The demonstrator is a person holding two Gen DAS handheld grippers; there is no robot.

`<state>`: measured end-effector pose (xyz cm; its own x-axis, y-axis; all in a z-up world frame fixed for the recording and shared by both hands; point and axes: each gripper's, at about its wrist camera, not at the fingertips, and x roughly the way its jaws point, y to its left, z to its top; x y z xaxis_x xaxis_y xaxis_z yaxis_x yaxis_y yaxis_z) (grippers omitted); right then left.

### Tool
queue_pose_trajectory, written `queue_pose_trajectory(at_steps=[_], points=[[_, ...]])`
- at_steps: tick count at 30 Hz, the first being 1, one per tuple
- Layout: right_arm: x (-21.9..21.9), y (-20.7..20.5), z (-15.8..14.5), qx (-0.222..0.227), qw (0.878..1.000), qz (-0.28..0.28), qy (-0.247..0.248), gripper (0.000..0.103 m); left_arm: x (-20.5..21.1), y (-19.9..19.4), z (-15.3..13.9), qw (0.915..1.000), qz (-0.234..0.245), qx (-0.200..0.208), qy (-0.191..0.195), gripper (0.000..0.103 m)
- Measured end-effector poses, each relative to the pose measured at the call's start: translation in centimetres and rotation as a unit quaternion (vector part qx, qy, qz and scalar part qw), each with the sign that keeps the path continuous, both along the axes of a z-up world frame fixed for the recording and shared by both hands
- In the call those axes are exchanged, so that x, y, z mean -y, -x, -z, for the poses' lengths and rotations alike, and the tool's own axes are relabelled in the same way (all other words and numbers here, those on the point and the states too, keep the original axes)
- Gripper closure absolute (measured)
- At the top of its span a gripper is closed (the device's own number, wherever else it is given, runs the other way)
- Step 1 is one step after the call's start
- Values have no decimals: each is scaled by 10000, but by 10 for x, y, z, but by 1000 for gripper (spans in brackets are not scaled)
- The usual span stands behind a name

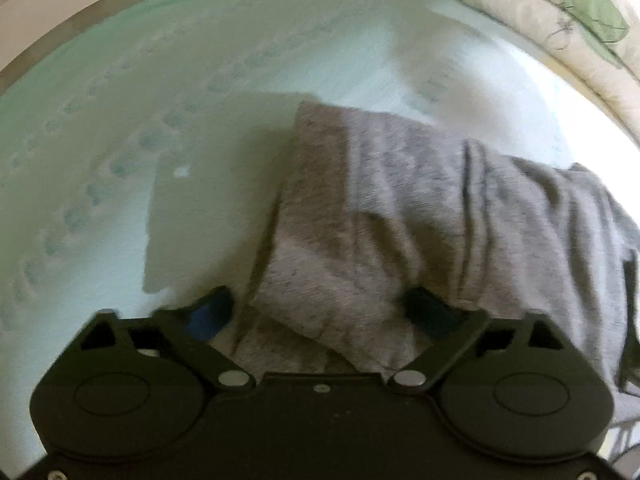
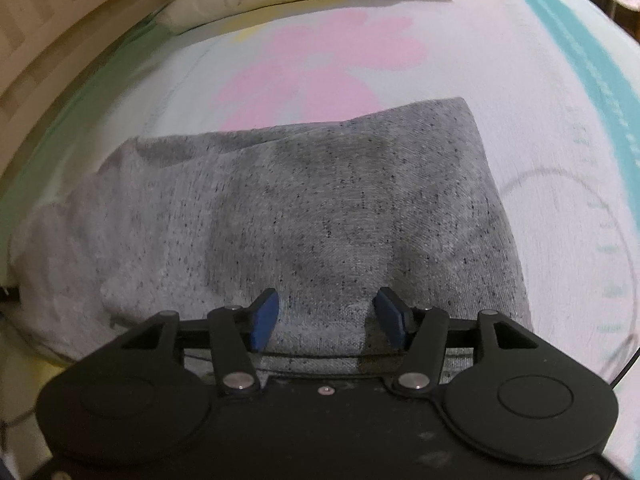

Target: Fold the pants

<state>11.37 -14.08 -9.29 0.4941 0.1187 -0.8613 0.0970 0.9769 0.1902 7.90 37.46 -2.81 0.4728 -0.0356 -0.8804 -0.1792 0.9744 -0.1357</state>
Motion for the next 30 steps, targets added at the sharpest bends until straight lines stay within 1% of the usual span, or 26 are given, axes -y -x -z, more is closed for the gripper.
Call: queue_pose_trajectory(at_steps=[1, 2, 3, 4, 6, 7, 11, 14, 18, 21, 25, 27, 30], points=[[-2, 1, 0, 11, 10000, -48, 70, 44, 0, 1, -3, 9999, 97, 32, 117, 35], [-3, 2, 0, 22, 9999, -92, 127, 44, 1, 1, -6, 9997, 136, 32, 187, 47], [-5, 2, 0, 26, 9998, -122, 161, 44, 2, 0, -9, 9994, 209, 19, 267, 55], [-5, 3, 0, 28, 9998, -136, 174, 44, 3, 1, -12, 9995, 246, 40, 199, 59], [-5, 3, 0, 18, 9998, -128, 148, 44, 4, 1, -20, 9993, 325, 68, 142, 73], [-5, 3, 0, 9, 9999, -114, 116, 44, 4, 2, -26, 9992, 374, 82, 131, 75], [-2, 2, -1, -29, 9999, -115, 55, 45, 7, -2, -54, 9982, 585, 80, 97, 78], [-4, 0, -1, -50, 9998, -161, 100, 45, 20, -8, -81, 9961, 855, 178, -90, 79], [-4, 1, -6, 25, 9998, -172, 59, 46, 50, -11, -118, 9907, 1252, 348, -396, 80], [1, 3, -12, 155, 9999, -64, 14, 46, 81, -10, -144, 9841, 1575, 529, -626, 80], [11, 3, -20, 283, 9994, 175, -67, 46, 124, -10, -170, 9733, 2003, 781, -810, 80], [20, 4, -25, 334, 9989, 313, -135, 46, 150, -6, -182, 9668, 2226, 929, -841, 80], [30, 4, -32, 436, 9976, 501, -184, 46, 193, 1, -198, 9572, 2556, 1123, -757, 80]])
